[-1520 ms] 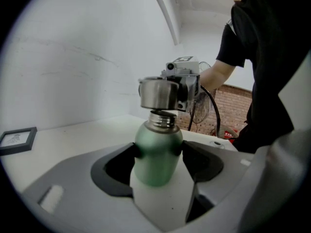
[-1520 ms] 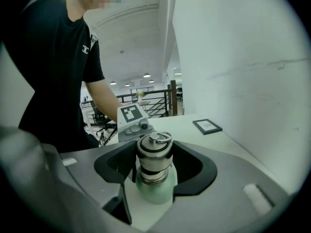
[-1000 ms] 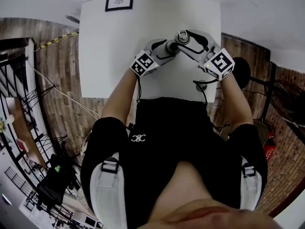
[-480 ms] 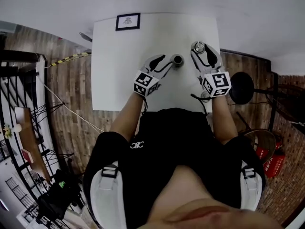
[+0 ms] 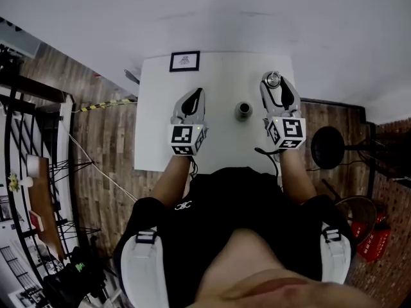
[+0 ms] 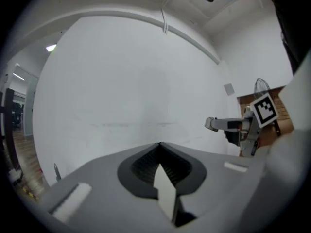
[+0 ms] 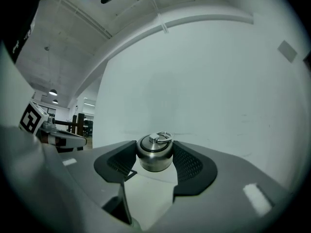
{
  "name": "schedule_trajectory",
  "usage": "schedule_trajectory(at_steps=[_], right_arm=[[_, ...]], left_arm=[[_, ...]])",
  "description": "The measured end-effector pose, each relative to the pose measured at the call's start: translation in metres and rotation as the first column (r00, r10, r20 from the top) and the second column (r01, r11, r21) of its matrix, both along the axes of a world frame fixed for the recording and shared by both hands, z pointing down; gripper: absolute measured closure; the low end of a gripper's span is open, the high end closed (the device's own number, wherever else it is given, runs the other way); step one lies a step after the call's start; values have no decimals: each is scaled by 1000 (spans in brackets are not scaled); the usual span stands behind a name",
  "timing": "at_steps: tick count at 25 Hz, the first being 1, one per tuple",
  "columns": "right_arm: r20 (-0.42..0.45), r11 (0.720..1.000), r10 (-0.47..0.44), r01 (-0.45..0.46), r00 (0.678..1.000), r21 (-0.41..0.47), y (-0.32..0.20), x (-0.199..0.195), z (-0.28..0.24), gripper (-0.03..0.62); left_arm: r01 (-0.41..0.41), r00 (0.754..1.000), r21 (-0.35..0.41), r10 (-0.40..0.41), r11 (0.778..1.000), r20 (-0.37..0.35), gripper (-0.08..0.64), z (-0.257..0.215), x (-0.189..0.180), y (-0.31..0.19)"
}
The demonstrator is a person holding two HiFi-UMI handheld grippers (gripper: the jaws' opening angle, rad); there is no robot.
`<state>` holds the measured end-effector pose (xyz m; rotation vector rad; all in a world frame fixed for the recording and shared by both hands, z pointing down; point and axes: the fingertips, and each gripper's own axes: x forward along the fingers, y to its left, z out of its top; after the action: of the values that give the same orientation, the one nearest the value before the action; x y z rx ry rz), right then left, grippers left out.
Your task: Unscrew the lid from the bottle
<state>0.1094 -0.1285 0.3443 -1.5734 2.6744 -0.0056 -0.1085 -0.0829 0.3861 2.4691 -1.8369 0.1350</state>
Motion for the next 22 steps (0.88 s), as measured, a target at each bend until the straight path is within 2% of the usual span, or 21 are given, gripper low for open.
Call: schedule_trajectory(at_steps=[4,8,14,22], right_arm=[[2,1000,20,-20,1000,14,-3,0,-7,353],[-4,999,34,-34,999,20,5,0,-15,353],[-2,999,43,-43,999,18,7,2,-11,353],[6,1000,20,-20,1000,20,-1,3,2,353]], left_arm=[[89,996,-9,-89,996,-6,506,-14,-23,0],[118,993,-6,-118,993,1,506,-24,-28,8],[103,994,15,-104,995,28,506,-28,-17,7],[80,997,6,-81,997,14,506,-15,2,-9]])
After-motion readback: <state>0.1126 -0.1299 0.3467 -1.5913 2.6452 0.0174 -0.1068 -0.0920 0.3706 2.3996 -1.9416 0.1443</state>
